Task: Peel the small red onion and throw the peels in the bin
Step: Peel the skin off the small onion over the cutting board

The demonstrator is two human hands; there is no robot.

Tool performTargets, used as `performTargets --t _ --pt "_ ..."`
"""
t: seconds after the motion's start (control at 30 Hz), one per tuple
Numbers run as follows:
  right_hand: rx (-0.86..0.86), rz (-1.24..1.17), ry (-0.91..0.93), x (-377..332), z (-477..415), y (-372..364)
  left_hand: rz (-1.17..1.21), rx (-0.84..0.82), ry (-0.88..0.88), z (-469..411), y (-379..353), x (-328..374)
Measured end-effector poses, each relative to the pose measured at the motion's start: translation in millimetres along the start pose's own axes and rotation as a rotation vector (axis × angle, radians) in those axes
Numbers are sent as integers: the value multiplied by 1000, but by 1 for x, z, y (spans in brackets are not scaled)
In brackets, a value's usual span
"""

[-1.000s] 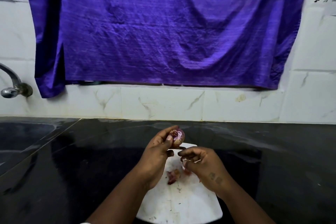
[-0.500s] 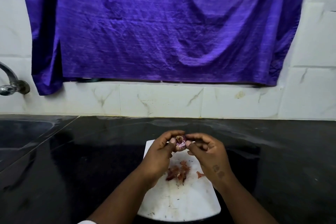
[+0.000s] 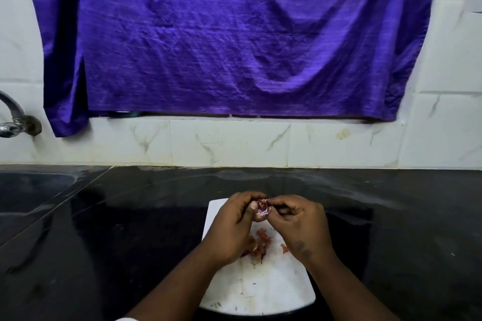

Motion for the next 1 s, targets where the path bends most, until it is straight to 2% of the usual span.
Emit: performTargets --t 0.17,0.27,0.47,0.77,0.87,1.0 --pt "1 70 18 0 0 0 -75 -20 -15 0 0 2" --pt "43 100 52 1 -1 1 -24 -30 0 -1 0 1" --pt "-38 -184 -28 4 -5 1 125 28 6 1 3 2" --pt "-112 -311 -111 8 -6 1 106 16 5 -1 5 2" --pt "-88 -265 -83 4 -4 1 65 -2 8 -1 5 0" --pt "-60 -62 11 -1 0 1 -15 -1 -30 -2 3 -2"
Point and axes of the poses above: each hand's wrist, its own z-axis away from the middle knuckle, its own y-axis out of the back of the hand, x = y × z, the point moved 1 cm from there along -z, towards the middle knuckle, and after that the axes turned 12 degrees about -x, right-handed, at the moved point
